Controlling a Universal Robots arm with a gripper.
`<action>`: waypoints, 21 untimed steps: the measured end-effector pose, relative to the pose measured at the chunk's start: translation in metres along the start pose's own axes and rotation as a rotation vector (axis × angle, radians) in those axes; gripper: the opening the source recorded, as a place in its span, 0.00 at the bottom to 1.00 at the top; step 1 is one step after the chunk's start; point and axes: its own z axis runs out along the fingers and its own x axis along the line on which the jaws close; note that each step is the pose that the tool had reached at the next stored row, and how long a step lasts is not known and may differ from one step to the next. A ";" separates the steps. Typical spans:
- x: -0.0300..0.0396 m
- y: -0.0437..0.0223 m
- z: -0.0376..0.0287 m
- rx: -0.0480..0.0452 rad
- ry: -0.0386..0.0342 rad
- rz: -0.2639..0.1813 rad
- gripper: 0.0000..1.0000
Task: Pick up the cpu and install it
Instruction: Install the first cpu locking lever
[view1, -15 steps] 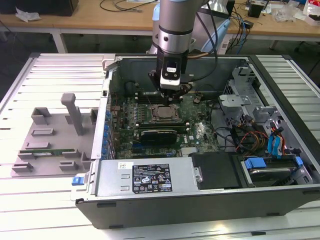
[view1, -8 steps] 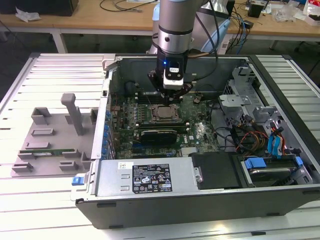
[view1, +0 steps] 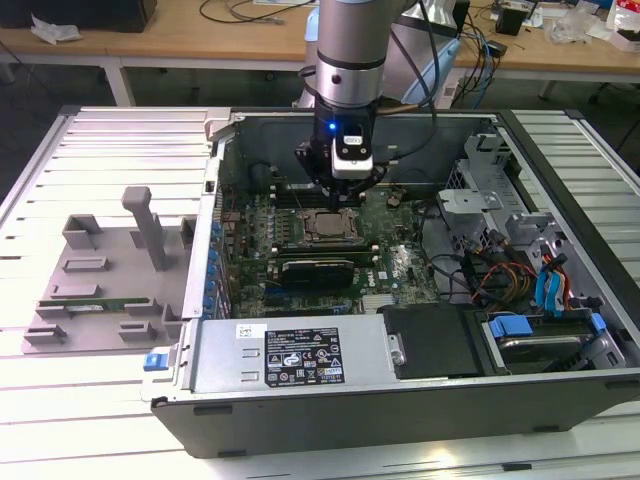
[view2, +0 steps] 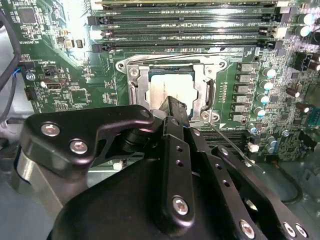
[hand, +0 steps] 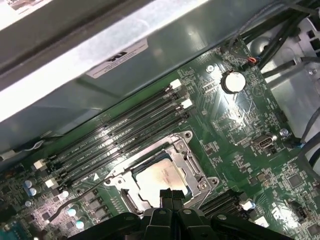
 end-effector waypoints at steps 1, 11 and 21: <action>0.0000 0.0000 0.0000 -0.0002 -0.0003 -0.008 0.11; 0.0000 0.0000 0.0000 -0.0028 -0.0048 -0.112 0.11; 0.0000 0.0000 0.0000 -0.0054 -0.0093 -0.216 0.11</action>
